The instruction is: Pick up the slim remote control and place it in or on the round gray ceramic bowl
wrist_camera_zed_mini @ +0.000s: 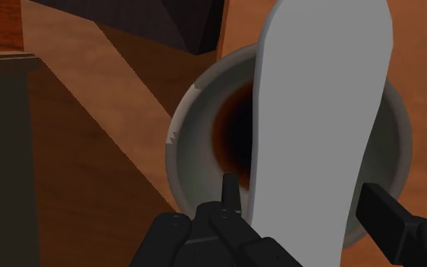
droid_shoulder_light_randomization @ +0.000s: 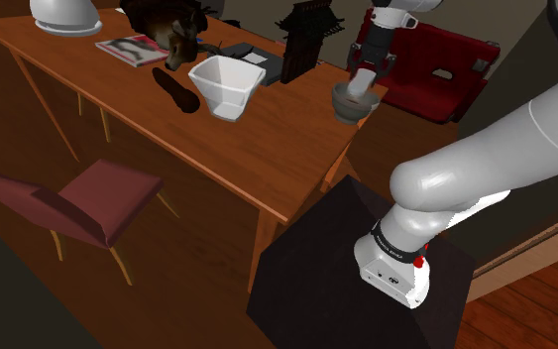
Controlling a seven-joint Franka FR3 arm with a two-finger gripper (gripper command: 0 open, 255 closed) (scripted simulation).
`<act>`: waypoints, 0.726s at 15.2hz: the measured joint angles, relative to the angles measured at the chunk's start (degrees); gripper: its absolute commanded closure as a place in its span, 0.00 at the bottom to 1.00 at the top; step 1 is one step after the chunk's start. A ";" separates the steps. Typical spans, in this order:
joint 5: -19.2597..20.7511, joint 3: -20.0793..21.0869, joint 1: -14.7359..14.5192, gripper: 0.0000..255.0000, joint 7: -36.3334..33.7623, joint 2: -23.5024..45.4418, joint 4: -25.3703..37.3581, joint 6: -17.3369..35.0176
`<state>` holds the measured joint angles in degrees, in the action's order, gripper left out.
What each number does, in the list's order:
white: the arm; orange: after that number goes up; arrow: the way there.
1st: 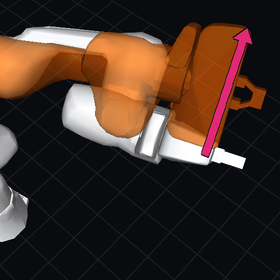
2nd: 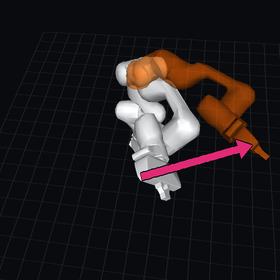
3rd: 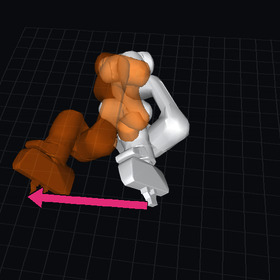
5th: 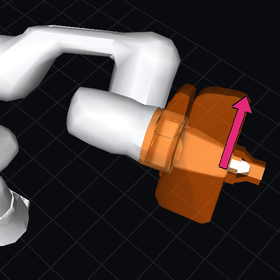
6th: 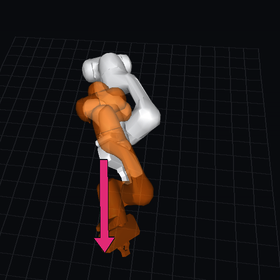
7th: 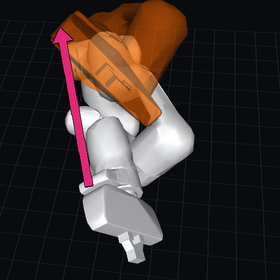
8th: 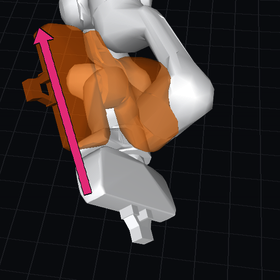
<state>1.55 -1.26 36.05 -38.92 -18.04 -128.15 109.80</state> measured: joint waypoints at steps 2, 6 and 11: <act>0.01 -0.01 0.00 1.00 -0.04 0.41 -1.15 1.56; 0.03 -0.03 0.01 1.00 -0.08 1.04 -3.18 4.23; 0.02 0.02 -0.02 1.00 -0.15 1.01 -3.52 4.64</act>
<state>1.57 -1.24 36.03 -39.07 -17.03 -131.67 114.44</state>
